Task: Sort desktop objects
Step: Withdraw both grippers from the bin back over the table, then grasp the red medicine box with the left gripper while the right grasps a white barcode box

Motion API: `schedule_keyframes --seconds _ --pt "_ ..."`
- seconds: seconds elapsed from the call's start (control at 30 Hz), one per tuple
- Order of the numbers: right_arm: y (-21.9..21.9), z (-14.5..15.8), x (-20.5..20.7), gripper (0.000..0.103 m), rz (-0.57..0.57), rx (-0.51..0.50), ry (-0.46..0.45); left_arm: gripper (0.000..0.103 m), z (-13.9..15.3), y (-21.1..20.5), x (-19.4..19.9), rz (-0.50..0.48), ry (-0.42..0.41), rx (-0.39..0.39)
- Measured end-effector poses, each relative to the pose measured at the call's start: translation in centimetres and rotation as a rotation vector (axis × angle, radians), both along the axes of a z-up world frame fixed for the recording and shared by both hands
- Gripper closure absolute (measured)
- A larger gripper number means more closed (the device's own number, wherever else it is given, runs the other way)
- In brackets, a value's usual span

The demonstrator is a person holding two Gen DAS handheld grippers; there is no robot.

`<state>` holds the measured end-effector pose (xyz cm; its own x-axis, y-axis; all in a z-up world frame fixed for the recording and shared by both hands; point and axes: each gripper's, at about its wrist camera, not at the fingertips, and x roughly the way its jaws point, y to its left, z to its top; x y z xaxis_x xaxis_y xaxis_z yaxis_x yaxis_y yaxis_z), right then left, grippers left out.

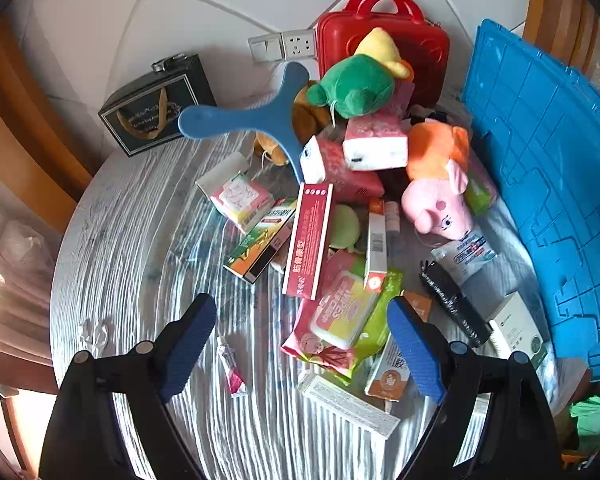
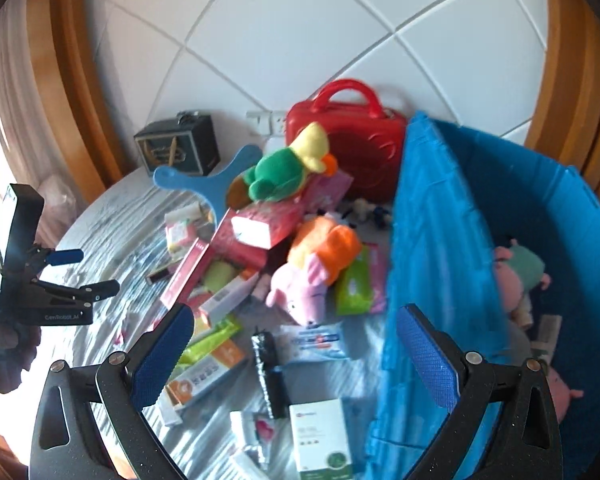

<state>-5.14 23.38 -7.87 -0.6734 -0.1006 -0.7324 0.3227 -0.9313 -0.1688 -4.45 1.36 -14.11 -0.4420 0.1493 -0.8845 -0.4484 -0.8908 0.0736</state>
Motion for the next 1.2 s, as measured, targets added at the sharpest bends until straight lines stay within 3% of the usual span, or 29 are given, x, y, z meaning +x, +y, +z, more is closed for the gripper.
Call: schedule_keyframes --seconds 0.23,0.53,0.87,1.2 --pt "-3.5 -6.1 -2.0 0.0 -0.017 0.04 -0.095 0.015 -4.7 -1.9 -1.9 -0.042 -0.062 -0.006" --pt "-6.6 -13.8 -6.7 0.0 -0.071 0.085 -0.215 0.015 -10.2 -0.3 -4.9 -0.132 -0.095 -0.005" --pt "-9.3 -19.5 -11.8 0.001 -0.114 0.084 -0.292 0.016 -15.4 1.7 -7.7 -0.163 -0.155 -0.011" --pt "-10.6 -23.3 -15.4 0.01 -0.142 0.075 -0.385 0.019 -17.4 2.0 -8.6 -0.162 -0.186 -0.015"
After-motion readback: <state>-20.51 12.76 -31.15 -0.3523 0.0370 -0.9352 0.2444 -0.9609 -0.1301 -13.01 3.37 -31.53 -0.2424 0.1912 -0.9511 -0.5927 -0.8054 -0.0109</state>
